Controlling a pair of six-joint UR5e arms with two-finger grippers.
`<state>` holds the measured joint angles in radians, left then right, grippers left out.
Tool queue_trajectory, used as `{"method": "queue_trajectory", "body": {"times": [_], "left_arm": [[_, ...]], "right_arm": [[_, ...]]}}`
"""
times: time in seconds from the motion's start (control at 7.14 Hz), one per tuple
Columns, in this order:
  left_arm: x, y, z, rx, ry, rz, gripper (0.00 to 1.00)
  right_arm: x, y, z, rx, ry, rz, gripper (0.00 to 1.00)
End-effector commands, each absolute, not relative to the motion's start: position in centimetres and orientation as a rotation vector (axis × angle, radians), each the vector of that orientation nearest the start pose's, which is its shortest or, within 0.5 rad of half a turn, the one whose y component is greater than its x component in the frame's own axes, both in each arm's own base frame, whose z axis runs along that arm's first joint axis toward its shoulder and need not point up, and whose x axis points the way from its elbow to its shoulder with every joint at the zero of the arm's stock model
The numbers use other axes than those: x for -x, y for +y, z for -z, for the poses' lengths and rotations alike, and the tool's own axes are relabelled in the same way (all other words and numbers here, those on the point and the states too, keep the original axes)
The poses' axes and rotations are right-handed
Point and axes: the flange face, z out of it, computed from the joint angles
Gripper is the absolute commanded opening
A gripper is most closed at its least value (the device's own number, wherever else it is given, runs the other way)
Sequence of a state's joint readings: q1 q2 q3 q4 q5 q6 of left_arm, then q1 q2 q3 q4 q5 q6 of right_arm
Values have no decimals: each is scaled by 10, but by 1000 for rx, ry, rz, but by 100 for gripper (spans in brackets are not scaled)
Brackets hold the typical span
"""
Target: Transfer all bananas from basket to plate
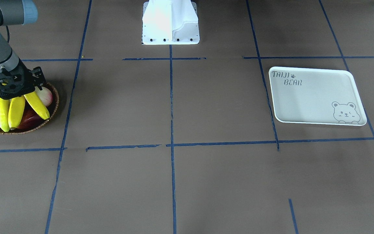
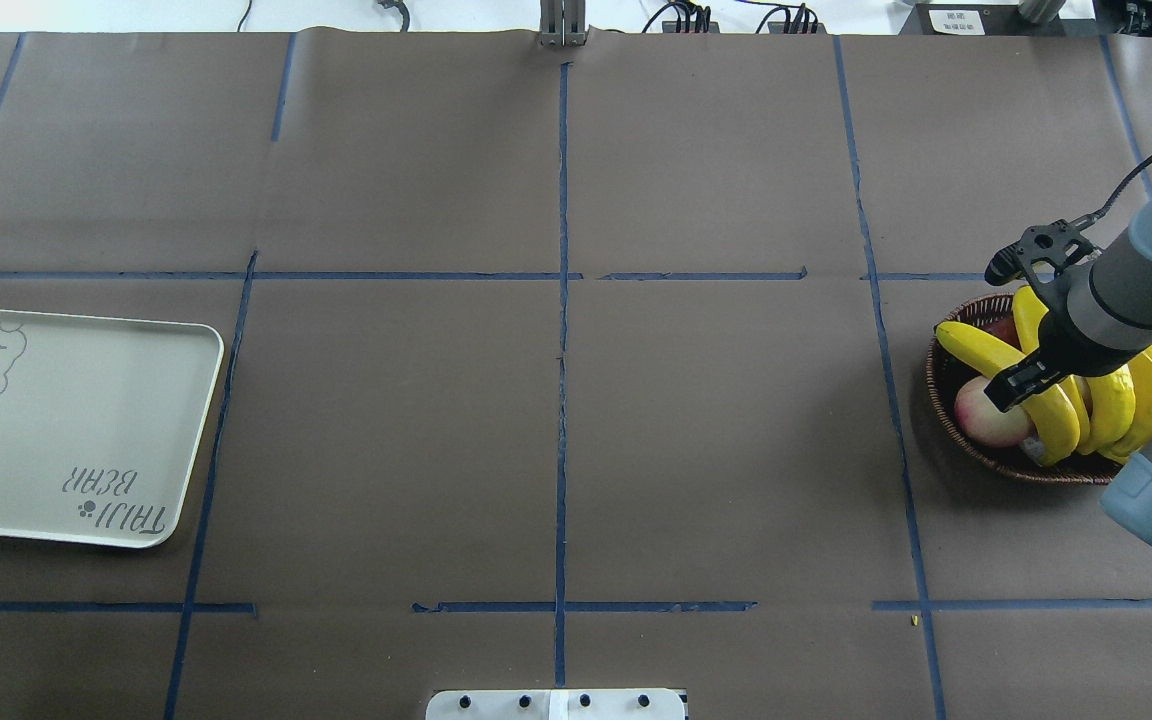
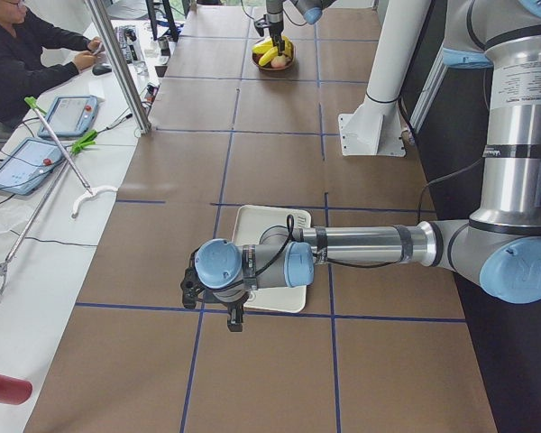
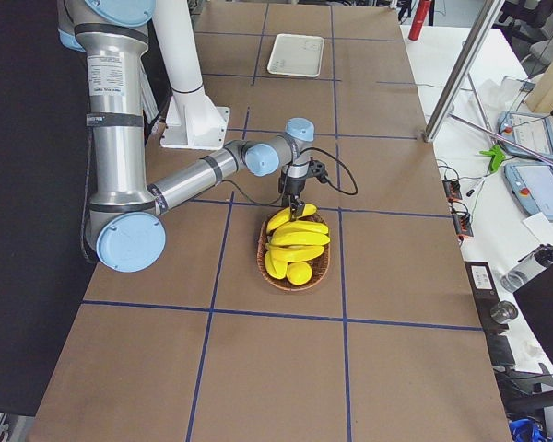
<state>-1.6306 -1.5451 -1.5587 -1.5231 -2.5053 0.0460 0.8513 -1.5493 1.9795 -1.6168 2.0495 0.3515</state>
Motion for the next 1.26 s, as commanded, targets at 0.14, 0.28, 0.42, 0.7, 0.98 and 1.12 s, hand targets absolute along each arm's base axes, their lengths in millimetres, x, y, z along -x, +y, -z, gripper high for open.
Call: {"method": "queue_trajectory", "body": {"times": [0.14,0.28,0.42,0.7,0.98,1.12], "left_arm": [[81,-471,-670,30,940,53,100],[81,-471,-670,31,940,54,100],[81,-471,-670,33,941,55,100],[82,-471,-667,23,941,52,100],[83,-478,-606,-89,917,-5,100],[80,-484,-581,-134,914,-34,100]], "right_arm": [[254,-428,-467,-86,-604,440,31],[246,-421,-469,-86,-600,433,10],[239,-416,-466,-93,-603,429,3],[189,-411,-426,-184,-642,366,0],[145,-419,-392,-168,-821,280,0],[154,-427,-374,-110,-899,187,0]]}}
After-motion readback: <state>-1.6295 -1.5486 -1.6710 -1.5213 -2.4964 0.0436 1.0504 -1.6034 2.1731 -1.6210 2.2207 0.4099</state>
